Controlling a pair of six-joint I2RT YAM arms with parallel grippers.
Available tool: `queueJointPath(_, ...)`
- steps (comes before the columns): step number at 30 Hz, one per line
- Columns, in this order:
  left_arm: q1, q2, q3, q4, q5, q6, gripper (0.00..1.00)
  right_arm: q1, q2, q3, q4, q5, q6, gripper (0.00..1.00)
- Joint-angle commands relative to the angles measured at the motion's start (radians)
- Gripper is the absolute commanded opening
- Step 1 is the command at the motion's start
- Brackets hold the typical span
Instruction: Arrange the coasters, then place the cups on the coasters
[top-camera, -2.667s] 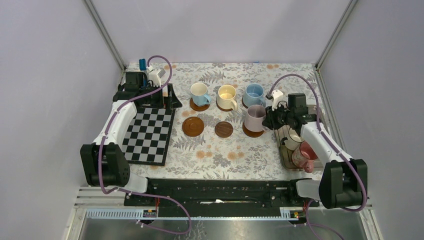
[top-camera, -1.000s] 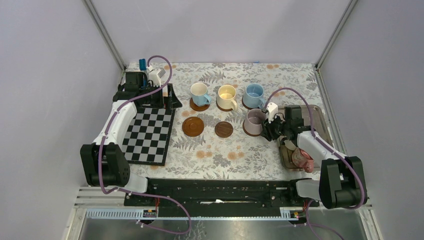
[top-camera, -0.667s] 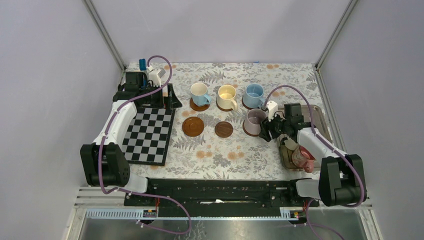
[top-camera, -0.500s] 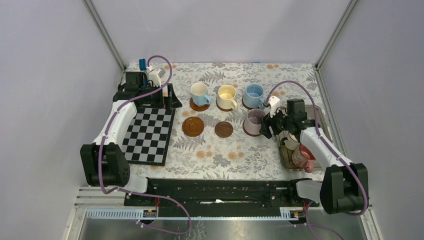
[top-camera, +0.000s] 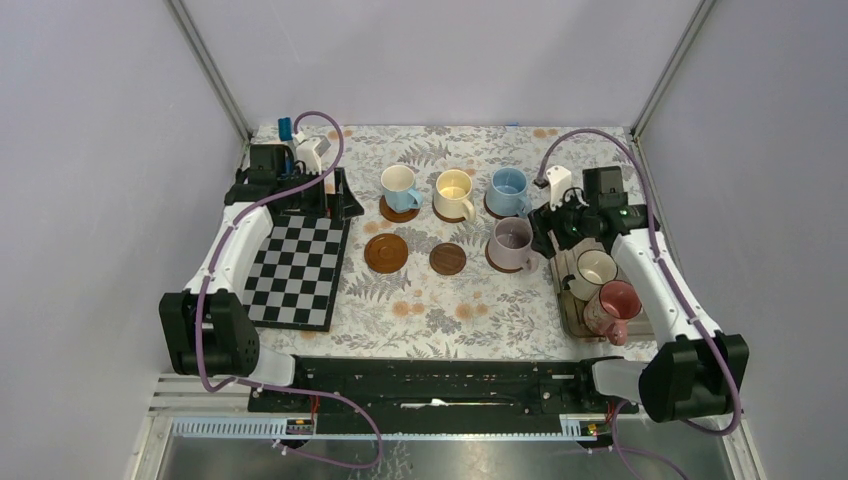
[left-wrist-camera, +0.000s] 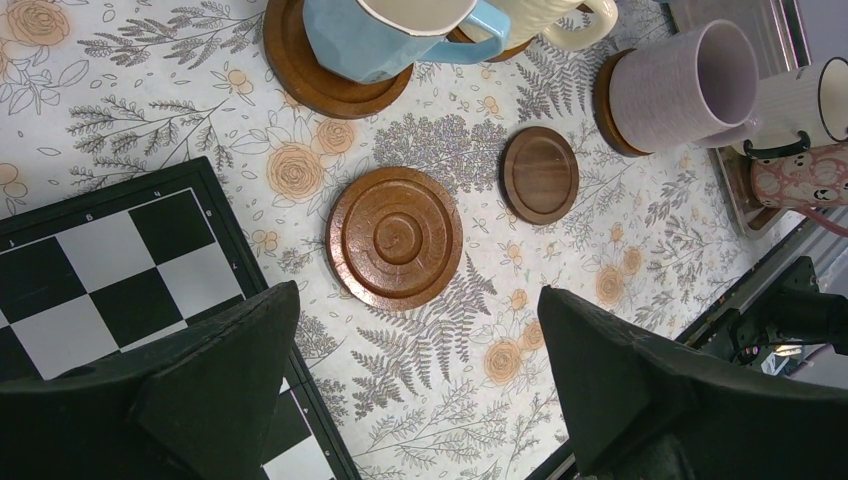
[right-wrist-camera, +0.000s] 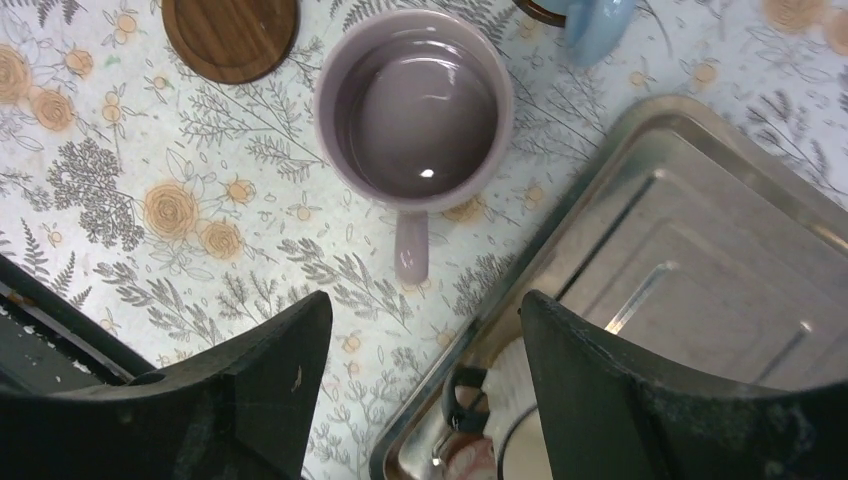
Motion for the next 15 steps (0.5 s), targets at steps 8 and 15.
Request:
queueJointPath(8,-0.002,-0.048,-0.008,0.033,0.051,0.01,0.99,-0.071,-0.095,0.044,-0.418,0.228,-0.101,0.81)
queueJointPath(15,-0.002,-0.045,-0.009,0.033,0.058,0.015,0.99,-0.144,-0.093,0.082,-0.418,0.198,-0.291,0.73)
